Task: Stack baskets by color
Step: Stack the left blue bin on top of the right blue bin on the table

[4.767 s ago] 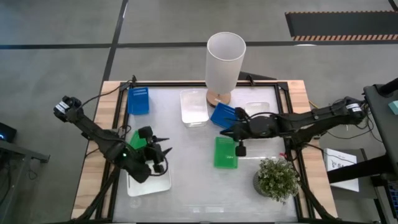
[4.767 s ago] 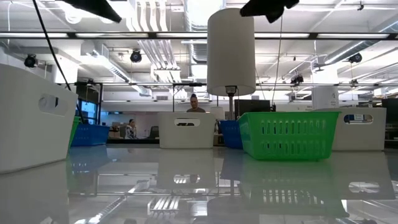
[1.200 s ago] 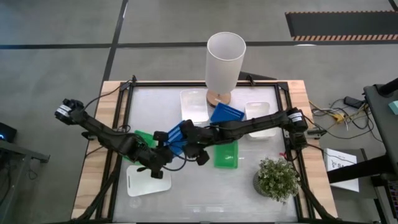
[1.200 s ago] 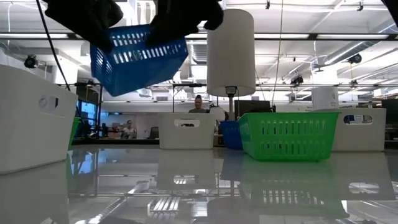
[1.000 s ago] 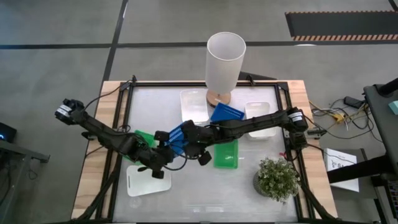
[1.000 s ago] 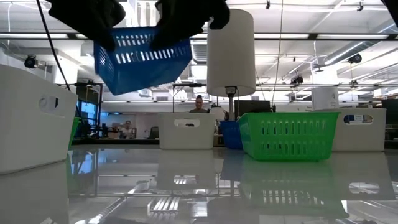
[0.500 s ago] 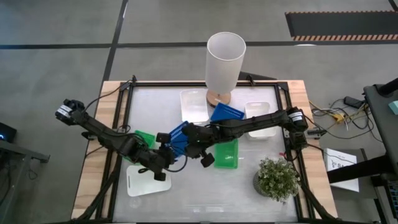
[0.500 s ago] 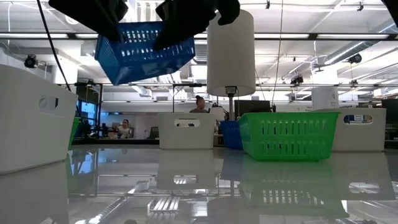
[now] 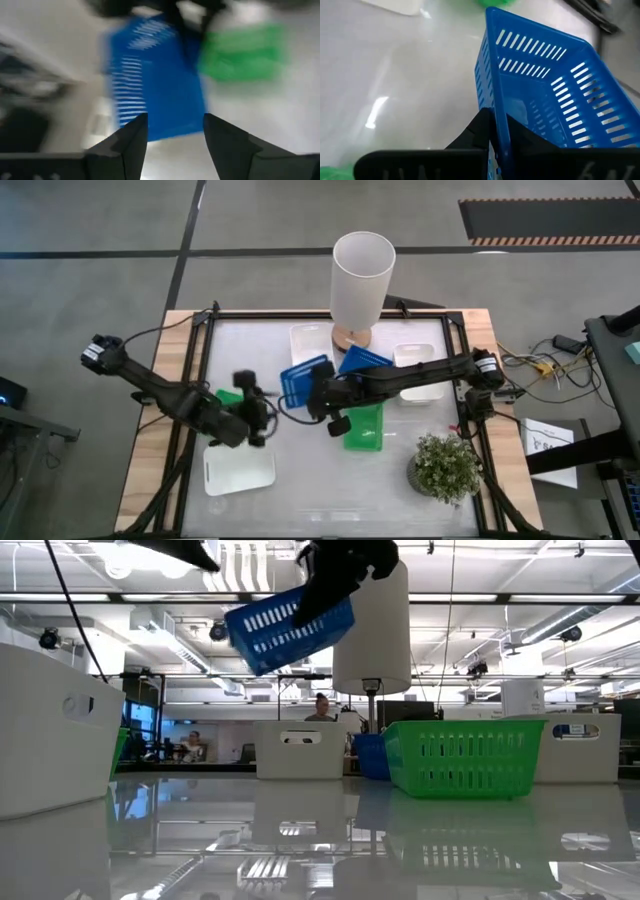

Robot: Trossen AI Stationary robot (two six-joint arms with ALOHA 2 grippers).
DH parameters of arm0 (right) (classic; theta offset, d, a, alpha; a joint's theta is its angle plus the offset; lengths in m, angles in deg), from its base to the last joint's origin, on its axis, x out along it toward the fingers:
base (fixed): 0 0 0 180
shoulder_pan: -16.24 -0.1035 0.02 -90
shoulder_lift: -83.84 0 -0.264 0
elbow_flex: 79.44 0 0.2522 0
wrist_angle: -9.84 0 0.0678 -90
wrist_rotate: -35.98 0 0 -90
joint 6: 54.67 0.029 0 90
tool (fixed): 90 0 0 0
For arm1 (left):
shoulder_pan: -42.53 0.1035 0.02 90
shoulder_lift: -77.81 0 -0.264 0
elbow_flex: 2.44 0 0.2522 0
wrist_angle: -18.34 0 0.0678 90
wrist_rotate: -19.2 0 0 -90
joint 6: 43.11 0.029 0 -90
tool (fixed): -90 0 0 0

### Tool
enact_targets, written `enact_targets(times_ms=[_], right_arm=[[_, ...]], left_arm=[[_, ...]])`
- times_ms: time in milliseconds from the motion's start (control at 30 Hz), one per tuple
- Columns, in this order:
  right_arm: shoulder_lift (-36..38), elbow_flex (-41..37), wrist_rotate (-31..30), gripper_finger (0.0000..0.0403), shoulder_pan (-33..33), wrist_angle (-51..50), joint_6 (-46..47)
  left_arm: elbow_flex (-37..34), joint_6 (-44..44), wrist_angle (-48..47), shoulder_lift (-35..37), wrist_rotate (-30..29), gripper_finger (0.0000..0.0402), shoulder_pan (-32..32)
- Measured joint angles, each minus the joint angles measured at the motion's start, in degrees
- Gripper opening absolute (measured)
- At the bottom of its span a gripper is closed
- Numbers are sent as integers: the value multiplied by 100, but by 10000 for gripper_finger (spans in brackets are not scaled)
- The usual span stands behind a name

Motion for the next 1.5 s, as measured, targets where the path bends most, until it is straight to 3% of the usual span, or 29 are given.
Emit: enact_targets(times_ms=[133,200,367,533,667,900,1067,1300,1500], right_arm=[[133,0,-787,9,56,-180,651],[249,0,-802,9,111,-460,1065],[515,-108,-822,9,179,-902,1756],[816,-561,-891,9,169,-741,2045],[1140,-1213,-893,9,166,-146,2226],[1746,-2759,-946,9,242,1737,2485],[2003,-3682,-1433,9,403,2957,2647],[2146,-4385,-1668,9,527,3128,3581],[2068,-4799,-2034,9,588,3193,3657]], left_arm=[[0,277,544,271,-1917,175,0],[-2,100,588,430,-2164,176,-5],[-203,-549,582,715,-1791,176,-17],[-540,-660,731,770,-1757,176,-17],[-641,-917,733,706,-1749,176,-15],[-883,-1462,727,712,-1634,176,-17],[-940,-1555,758,653,-1635,176,-17],[-940,-1551,878,631,-1634,176,-17],[-940,-1550,882,633,-1636,176,-17]])
